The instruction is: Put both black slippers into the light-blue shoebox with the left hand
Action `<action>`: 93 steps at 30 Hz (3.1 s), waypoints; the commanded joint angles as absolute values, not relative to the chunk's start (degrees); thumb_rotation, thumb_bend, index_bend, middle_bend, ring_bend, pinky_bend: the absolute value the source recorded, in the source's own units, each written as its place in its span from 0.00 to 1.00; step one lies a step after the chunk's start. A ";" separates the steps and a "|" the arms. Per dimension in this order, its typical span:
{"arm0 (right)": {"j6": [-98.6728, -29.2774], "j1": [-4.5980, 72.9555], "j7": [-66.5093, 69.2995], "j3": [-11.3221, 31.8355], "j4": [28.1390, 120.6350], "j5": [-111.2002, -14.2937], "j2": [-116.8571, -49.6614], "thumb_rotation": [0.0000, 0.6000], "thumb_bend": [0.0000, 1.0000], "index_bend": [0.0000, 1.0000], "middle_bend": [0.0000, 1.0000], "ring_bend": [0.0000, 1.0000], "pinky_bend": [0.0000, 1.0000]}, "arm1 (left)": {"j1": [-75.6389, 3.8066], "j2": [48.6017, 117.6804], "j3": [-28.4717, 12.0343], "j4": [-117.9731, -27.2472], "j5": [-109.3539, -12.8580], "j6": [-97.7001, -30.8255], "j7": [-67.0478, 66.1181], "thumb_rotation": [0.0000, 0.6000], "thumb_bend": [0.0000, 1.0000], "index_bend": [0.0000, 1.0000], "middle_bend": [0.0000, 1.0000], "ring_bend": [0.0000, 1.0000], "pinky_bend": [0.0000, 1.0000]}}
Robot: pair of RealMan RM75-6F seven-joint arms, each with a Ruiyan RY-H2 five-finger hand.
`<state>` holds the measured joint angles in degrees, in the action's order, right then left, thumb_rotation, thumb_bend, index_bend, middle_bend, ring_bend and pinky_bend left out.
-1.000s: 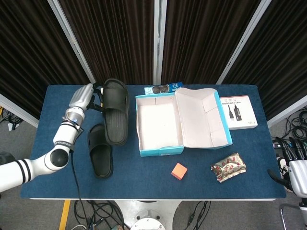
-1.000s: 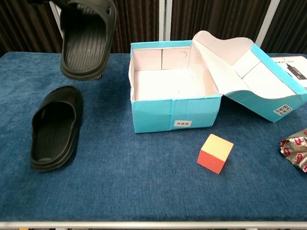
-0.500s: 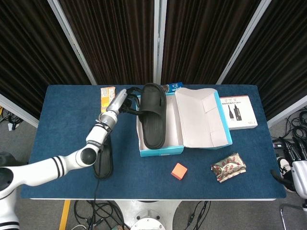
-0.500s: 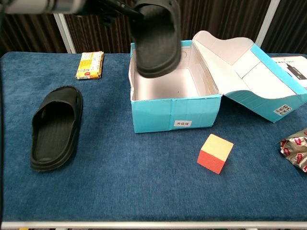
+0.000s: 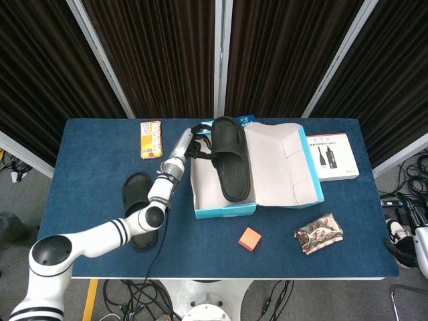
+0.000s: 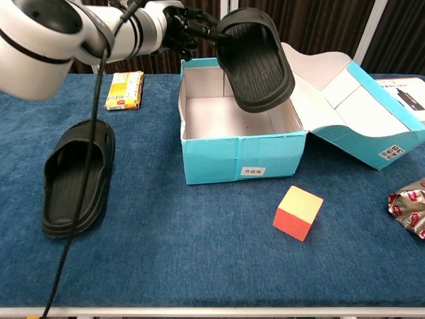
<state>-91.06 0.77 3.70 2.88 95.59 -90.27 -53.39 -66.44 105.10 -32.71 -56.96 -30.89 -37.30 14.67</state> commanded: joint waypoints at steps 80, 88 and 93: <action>-90.89 0.31 4.04 3.09 95.59 -90.14 -53.24 1.00 0.10 0.06 0.17 0.00 0.05 | -66.36 110.34 -18.39 -47.59 -70.48 -46.88 6.23 1.00 0.00 0.08 0.00 0.00 0.15; -90.93 0.25 4.18 3.08 95.50 -90.07 -53.33 1.00 0.10 0.06 0.17 0.00 0.05 | -66.69 104.58 -15.30 -53.61 -75.82 -45.23 8.36 1.00 0.03 0.28 0.16 0.00 0.15; -91.04 0.15 4.24 3.11 95.45 -89.93 -53.38 1.00 0.10 0.06 0.17 0.00 0.05 | -66.56 103.63 -14.85 -56.08 -76.92 -45.64 9.19 1.00 0.10 0.30 0.18 0.00 0.15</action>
<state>-91.06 0.14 4.23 3.13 95.46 -89.92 -53.37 -66.62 103.75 -14.96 -55.71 -76.63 -45.38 8.87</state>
